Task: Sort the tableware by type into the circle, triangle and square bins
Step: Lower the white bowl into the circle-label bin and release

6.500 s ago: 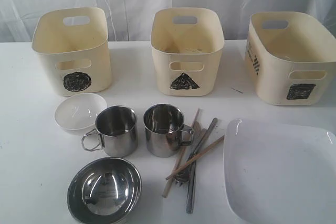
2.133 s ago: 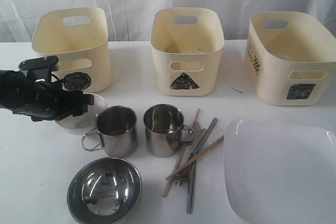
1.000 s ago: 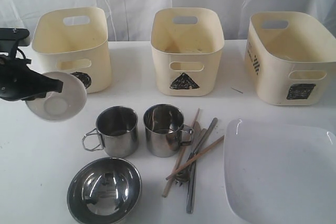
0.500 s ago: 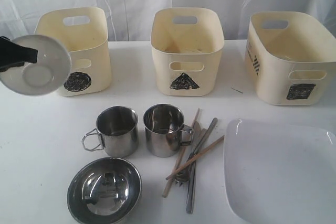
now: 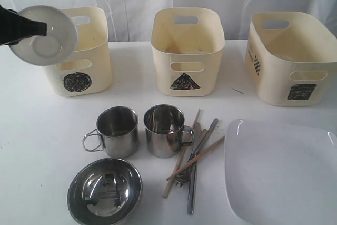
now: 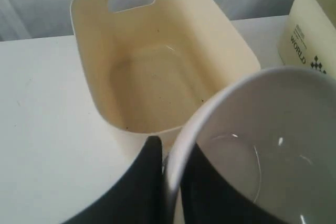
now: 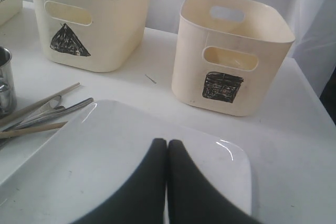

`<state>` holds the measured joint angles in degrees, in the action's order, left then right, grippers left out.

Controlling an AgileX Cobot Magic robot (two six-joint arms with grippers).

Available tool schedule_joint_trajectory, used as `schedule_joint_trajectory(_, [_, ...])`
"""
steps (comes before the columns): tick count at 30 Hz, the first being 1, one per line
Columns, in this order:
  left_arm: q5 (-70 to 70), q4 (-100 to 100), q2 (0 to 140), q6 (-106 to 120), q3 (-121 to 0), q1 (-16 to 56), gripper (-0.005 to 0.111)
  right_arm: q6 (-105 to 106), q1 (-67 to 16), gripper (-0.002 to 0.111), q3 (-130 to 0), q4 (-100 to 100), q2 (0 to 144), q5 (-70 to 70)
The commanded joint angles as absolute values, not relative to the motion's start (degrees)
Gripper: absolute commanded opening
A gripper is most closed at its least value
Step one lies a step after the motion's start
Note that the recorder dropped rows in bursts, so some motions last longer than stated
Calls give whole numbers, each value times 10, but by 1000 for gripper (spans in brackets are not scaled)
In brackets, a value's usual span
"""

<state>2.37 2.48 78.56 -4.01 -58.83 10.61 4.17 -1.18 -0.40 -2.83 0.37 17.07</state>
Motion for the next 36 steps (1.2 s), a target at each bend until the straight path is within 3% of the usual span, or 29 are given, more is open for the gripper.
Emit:
schedule_joint_trajectory(1, [21,27,838,-38,-643,104,0,42,-14,0,0,-29,0,168])
schedule_joint_trajectory(19, [13,23,1027,-10,-835,63,0,42,-14,0,0,-29,0,168])
schedule_joint_trajectory(36, [-67,23,1107,14,-847,53,3,42,-14,0,0,-29,0,168])
